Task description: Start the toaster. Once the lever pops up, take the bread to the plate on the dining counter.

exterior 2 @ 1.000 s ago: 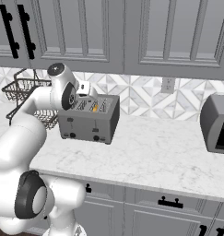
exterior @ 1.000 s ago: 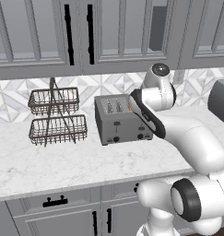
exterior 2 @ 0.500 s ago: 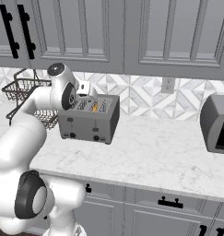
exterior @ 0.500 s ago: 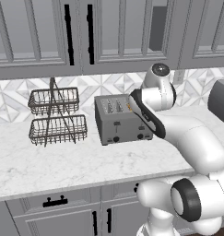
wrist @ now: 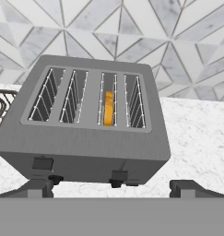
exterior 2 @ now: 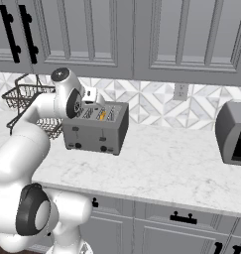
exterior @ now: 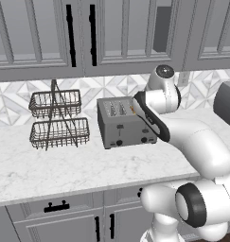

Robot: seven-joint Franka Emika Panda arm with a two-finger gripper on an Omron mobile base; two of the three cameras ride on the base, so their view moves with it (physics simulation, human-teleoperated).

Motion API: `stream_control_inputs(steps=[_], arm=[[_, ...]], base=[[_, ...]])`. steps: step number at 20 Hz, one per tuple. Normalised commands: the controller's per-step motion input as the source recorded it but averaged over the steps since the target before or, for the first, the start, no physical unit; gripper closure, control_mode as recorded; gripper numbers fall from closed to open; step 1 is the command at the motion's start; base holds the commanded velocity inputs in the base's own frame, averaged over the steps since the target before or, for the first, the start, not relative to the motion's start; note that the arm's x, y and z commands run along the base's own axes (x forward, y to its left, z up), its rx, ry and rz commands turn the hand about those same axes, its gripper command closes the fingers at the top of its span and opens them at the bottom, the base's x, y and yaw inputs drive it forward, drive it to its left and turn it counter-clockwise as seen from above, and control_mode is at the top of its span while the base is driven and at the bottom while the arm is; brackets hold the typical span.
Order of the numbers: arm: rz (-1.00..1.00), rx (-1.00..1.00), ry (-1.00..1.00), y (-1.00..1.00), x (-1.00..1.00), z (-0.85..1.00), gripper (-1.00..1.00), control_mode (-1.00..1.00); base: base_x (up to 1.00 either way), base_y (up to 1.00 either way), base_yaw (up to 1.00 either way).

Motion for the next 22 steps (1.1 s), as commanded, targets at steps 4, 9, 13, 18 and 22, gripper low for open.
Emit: stream_control_inputs(steps=[4,9,13,18,22], arm=[[0.00,0.00,0.00,0.00,0.00,0.00,-1.00,-1.00],[0.00,0.00,0.00,0.00,0.00,0.00,-1.00,-1.00],[0.00,0.00,0.00,0.00,0.00,0.00,-1.00,-1.00],[0.00,0.00,0.00,0.00,0.00,0.00,-1.00,-1.00],[0.00,0.00,0.00,0.00,0.00,0.00,-1.00,-1.00]], base=[[0.00,0.00,0.00],[0.00,0.00,0.00],[0.00,0.00,0.00],[0.00,0.00,0.00],[0.00,0.00,0.00]])
